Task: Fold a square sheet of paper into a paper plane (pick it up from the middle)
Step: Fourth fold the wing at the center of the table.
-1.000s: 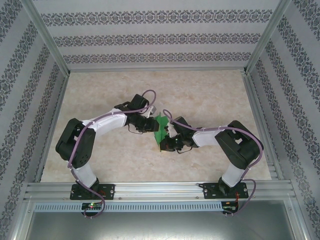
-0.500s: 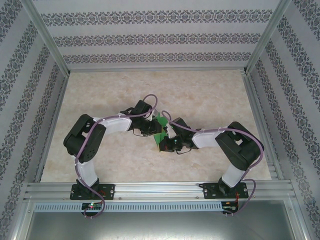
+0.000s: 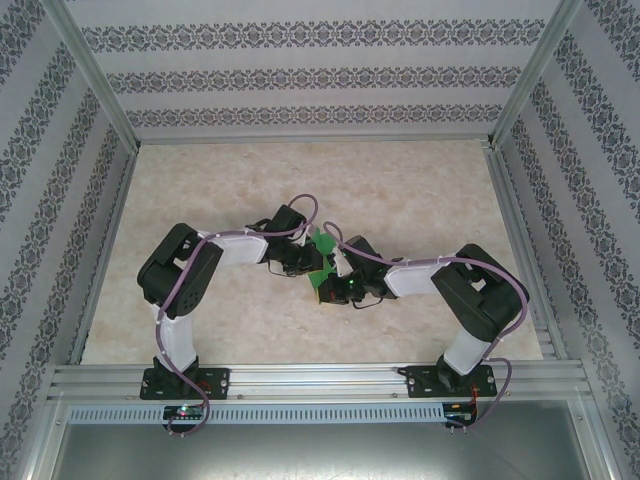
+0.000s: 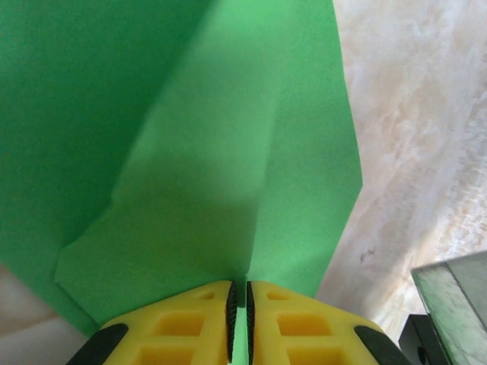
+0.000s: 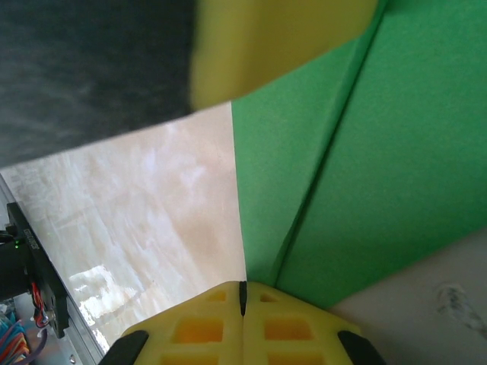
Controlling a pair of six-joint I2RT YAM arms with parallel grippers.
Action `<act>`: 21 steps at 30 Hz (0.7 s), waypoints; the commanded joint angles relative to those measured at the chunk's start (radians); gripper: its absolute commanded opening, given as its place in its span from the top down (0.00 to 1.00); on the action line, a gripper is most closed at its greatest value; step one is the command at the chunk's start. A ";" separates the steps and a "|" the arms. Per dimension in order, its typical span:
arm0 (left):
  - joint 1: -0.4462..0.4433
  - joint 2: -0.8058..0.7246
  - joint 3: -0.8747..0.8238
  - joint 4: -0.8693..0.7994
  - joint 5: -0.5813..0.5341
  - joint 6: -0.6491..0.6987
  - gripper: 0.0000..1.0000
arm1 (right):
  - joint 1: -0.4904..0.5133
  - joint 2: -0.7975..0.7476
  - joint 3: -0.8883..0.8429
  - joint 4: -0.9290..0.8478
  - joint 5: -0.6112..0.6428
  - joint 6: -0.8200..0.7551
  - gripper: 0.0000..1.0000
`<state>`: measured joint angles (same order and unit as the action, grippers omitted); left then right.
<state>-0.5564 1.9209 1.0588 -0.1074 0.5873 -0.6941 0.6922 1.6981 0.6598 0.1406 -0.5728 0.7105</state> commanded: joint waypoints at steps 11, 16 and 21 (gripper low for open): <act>0.008 0.081 0.122 -0.143 -0.200 0.107 0.84 | 0.020 0.046 -0.081 -0.178 0.110 -0.020 0.95; 0.017 0.099 0.142 -0.114 -0.198 0.091 0.84 | 0.025 0.052 -0.093 -0.180 0.116 -0.023 0.95; 0.040 0.098 0.139 -0.041 -0.181 0.056 0.84 | 0.026 0.063 -0.112 -0.157 0.111 -0.016 0.96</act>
<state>-0.5606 1.9743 1.1828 -0.2531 0.5449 -0.6308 0.6922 1.6913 0.6254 0.1959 -0.5591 0.7074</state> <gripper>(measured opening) 0.161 0.048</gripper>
